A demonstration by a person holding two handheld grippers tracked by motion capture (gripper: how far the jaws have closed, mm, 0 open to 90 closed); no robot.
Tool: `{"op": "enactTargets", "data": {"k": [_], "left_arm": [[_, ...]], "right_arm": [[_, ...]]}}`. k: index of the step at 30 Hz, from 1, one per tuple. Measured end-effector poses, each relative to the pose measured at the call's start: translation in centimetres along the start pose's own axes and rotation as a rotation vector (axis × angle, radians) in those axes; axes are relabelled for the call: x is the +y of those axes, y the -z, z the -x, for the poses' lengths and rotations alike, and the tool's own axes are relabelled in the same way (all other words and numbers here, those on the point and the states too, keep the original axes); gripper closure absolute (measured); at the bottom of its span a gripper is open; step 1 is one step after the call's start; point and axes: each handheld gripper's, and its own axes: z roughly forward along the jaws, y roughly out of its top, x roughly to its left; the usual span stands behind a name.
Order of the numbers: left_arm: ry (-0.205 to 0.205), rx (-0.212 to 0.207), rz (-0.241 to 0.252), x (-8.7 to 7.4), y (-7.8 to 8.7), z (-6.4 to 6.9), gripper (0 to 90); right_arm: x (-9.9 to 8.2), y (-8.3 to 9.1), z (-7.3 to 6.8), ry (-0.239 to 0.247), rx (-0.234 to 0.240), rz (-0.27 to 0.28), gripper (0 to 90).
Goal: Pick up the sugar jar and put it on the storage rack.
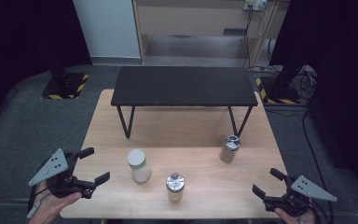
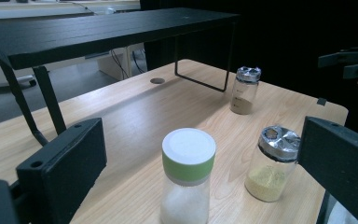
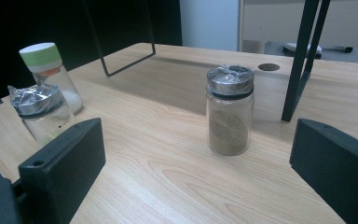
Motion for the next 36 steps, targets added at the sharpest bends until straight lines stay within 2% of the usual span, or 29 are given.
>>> {"op": "enactTargets", "data": {"k": [21,31,36], "left_arm": [[-0.018,-0.03,-0.063,1.5,-2.6,-1.3,0.0],[-0.036,-0.049,-0.092,1.3,-4.0,-2.0,0.7],[-0.05,-0.054,-0.087,1.0,-4.5,-2.2,1.1]], "right_arm": [[0.0,0.0,0.0,0.0,0.0,0.001,3.9],[0.0,0.0,0.1,0.0,0.002,0.0,3.9],[0.0,0.0,0.0,0.0,0.0,0.0,4.0]]}}
